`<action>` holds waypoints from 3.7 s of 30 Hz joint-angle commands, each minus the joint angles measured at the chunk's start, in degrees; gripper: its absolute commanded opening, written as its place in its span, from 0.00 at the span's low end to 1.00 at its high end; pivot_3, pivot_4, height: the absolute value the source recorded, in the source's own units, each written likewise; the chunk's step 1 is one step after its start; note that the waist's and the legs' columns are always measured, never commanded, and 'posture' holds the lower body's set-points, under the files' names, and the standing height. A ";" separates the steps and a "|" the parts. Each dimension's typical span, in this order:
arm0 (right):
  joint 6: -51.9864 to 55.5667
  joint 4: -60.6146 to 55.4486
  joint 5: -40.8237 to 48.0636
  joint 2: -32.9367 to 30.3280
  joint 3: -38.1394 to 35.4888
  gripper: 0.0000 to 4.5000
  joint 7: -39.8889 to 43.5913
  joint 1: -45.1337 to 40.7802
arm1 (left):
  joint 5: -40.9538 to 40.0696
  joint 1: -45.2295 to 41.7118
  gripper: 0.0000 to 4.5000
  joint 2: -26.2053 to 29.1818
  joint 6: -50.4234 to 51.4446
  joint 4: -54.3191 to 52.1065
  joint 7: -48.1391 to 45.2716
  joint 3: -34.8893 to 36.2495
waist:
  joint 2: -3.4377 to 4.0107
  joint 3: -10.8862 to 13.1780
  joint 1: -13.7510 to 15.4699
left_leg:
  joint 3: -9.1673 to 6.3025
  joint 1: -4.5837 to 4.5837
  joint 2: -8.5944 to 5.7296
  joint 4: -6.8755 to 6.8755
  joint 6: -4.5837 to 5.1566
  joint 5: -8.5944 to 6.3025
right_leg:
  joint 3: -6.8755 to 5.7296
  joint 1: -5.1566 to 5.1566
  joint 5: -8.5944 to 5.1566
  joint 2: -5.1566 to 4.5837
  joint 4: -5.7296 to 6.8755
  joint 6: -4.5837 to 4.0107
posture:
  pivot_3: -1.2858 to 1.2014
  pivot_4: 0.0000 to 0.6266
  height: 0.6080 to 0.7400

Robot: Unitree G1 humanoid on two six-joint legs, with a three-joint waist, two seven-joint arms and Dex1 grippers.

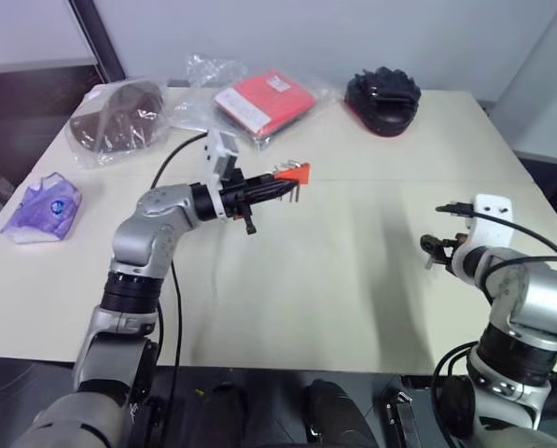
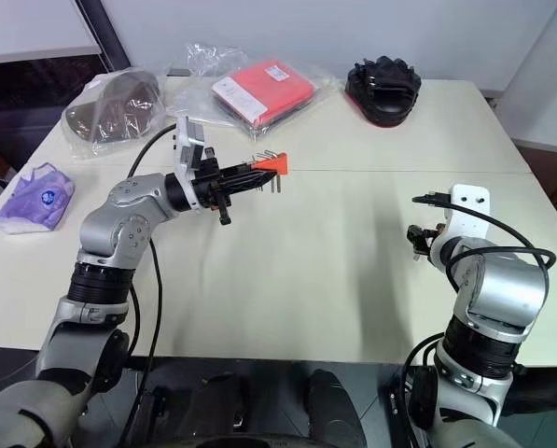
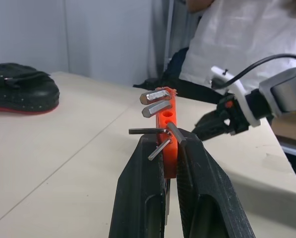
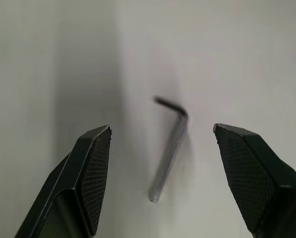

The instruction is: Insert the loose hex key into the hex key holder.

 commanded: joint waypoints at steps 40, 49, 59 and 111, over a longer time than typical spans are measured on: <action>-20.00 5.66 7.59 2.20 1.98 0.01 -6.24 -0.56 | -0.42 -1.38 0.00 1.03 1.02 -3.27 1.35 0.11 | -0.03 -0.02 -0.15 | -0.01 0.02 0.00 -0.08 0.00 0.00 | -0.03 0.07 0.00 0.03 -0.09 0.00 | 0.52 0.24 1.00; -68.28 6.52 12.28 9.52 10.08 0.01 -2.50 -7.27 | 0.38 -5.11 0.00 -1.33 -0.44 1.07 0.10 -0.96 | 0.02 0.03 -1.66 | -0.01 -0.01 0.03 -0.16 0.00 0.00 | -0.01 -0.02 0.00 0.08 -0.10 0.01 | 0.52 0.24 1.00; -93.23 18.15 12.78 20.60 21.70 0.01 -2.55 -10.19 | 2.50 -8.02 0.00 -1.47 -2.51 5.60 -0.53 -0.96 | 0.02 0.03 -1.44 | -0.08 -0.01 0.05 -0.15 -0.04 0.03 | -0.02 -0.04 0.00 0.02 -0.10 0.01 | 0.52 0.24 1.00; -91.66 13.92 14.03 18.99 29.00 0.01 -2.75 -2.51 | 4.58 -11.71 0.00 -2.52 -6.31 12.40 -0.66 0.14 | 0.03 0.03 -1.52 | -0.10 -0.02 0.05 -0.15 -0.06 0.04 | -0.01 -0.05 0.00 0.01 -0.10 0.01 | 0.52 0.24 1.00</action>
